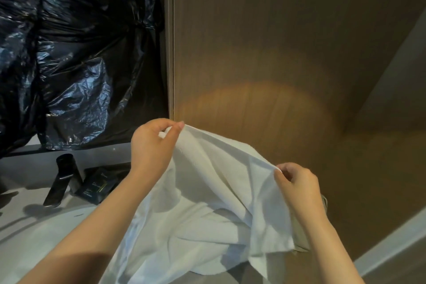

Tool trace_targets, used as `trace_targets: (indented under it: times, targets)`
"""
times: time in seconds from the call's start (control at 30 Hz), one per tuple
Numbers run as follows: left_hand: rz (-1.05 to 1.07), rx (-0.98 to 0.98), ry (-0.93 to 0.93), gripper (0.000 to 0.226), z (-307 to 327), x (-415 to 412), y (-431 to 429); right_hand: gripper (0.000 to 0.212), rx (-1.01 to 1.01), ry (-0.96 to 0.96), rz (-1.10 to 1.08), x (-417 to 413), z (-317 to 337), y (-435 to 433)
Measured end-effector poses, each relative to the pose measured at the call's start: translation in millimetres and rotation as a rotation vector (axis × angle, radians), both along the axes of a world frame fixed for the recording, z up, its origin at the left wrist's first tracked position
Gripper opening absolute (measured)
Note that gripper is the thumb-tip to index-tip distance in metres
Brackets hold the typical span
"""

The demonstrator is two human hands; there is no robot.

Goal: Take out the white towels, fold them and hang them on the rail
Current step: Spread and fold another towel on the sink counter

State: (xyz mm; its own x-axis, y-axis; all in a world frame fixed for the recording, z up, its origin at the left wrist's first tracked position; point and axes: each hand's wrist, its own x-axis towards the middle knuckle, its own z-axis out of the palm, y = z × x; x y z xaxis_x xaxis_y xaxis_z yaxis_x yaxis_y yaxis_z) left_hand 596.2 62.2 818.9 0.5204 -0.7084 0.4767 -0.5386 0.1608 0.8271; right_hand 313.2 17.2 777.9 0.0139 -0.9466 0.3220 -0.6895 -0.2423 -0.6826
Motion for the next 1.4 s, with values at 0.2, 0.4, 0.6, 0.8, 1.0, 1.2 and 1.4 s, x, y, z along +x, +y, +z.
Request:
trace_targets:
  times: [0.2,0.4,0.6,0.8,1.0,1.2,1.4]
  targets:
    - [-0.045,-0.071,-0.006,0.016,17.3,-9.9,3.7,0.029,-0.035,-0.232,0.104,16.8,26.4,4.4]
    - [-0.133,-0.238,-0.018,0.014,56.5,-32.5,5.1,0.026,0.048,-0.51,0.35,43.5,87.4,15.0]
    - [-0.149,-0.064,-0.025,0.016,20.8,-34.1,-25.4,0.026,-0.027,-0.382,0.035,61.4,58.4,-11.6]
    - [-0.155,0.42,-0.052,0.046,-90.9,-29.1,-10.5,0.036,0.587,-0.107,0.114,42.4,-48.0,-12.0]
    - [-0.051,0.256,0.12,0.048,-122.0,-35.1,30.0,0.027,0.689,-0.211,0.102,22.7,-107.4,16.6]
    - [-0.007,0.291,0.24,0.023,-126.8,-34.6,51.9,0.02,0.647,-0.24,0.172,28.4,-108.7,28.6]
    - [0.042,0.38,0.323,0.01,-118.3,-28.6,65.5,0.018,0.614,-0.174,0.15,37.6,-111.3,33.9]
